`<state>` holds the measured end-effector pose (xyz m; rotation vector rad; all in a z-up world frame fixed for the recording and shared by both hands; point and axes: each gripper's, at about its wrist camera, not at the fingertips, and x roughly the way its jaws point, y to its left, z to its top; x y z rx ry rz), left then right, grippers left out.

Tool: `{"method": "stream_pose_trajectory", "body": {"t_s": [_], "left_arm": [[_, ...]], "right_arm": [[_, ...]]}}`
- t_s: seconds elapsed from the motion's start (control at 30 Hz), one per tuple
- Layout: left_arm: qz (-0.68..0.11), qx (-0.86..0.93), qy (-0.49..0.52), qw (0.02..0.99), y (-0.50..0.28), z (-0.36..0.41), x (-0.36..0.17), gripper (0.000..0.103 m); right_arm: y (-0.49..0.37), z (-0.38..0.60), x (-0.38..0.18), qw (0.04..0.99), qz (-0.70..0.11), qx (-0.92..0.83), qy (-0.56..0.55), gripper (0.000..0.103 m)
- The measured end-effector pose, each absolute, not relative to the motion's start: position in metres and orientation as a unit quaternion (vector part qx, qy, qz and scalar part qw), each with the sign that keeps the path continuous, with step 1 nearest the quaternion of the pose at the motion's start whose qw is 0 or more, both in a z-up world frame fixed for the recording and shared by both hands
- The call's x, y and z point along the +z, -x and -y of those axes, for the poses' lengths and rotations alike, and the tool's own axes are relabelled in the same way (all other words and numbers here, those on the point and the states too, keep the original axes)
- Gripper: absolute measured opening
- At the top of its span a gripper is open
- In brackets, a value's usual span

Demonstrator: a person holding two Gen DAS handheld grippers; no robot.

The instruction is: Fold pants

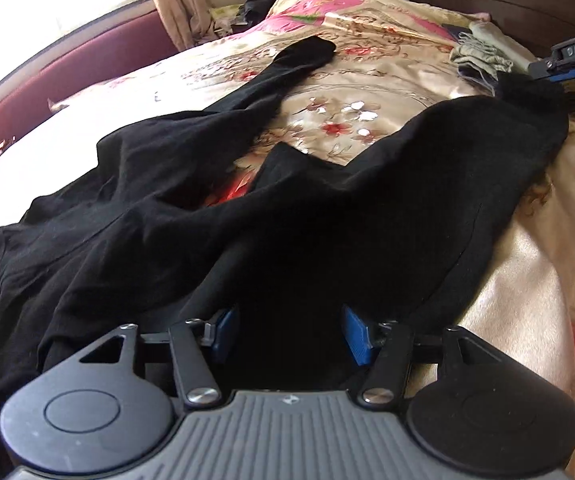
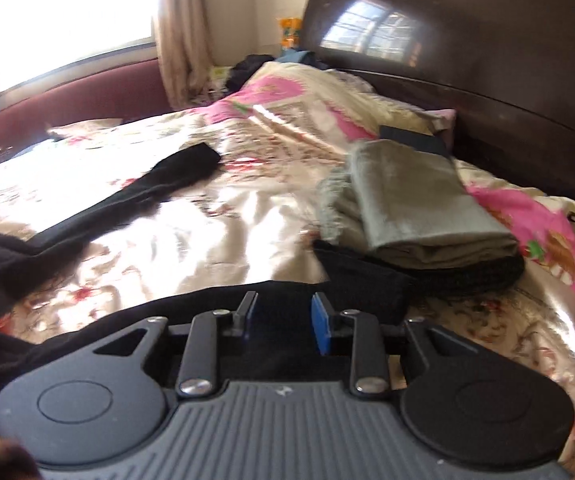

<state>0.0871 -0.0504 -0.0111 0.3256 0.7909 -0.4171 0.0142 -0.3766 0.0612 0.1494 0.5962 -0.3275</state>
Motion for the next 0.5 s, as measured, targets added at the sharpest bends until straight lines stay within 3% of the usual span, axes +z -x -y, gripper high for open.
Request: {"method": "stream_pose_trajectory", "body": {"t_s": [0.23,0.5], "left_arm": [[-0.328,-0.152,-0.169,0.917,-0.102,-0.021,0.021,0.071],[-0.318,-0.035,-0.174,0.931,-0.222,-0.128,0.035,0.075]], "right_arm": [[-0.12,0.262,0.054,0.943,-0.326,0.057,0.034,0.037],[-0.267,0.168,0.047,0.918,-0.343,0.172,0.099,0.051]]}}
